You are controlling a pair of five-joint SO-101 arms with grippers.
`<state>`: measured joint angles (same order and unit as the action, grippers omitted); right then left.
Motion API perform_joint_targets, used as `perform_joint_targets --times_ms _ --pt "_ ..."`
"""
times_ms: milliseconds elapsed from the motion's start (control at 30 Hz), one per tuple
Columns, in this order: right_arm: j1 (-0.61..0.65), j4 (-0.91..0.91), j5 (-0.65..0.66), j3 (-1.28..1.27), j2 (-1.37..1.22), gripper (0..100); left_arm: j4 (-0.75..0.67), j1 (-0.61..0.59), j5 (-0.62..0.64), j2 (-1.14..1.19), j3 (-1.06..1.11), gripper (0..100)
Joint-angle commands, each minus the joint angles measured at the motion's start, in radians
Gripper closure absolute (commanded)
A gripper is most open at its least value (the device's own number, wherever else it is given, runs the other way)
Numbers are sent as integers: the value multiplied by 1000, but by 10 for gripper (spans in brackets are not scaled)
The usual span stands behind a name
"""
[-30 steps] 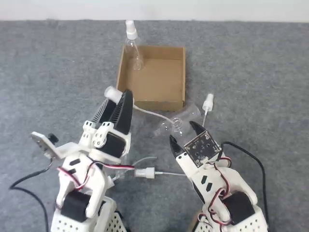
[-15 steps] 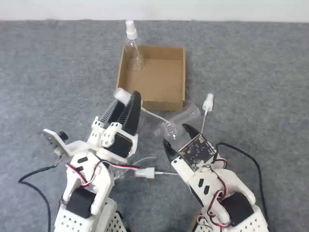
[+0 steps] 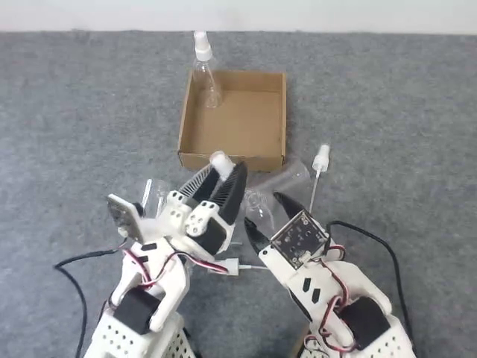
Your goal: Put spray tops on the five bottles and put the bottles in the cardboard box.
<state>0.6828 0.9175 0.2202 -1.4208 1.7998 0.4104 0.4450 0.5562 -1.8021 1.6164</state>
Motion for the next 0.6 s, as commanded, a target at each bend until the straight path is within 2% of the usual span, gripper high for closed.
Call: perform_joint_targets --times_ms 0,333,567 --pt "10 -104 14 -26 16 921 -28 29 -32 -18 5 988" --pt "12 -163 14 -52 16 922 -28 55 -32 -17 33 979" --pt "12 -165 14 -52 16 923 63 87 -34 -15 36 824"
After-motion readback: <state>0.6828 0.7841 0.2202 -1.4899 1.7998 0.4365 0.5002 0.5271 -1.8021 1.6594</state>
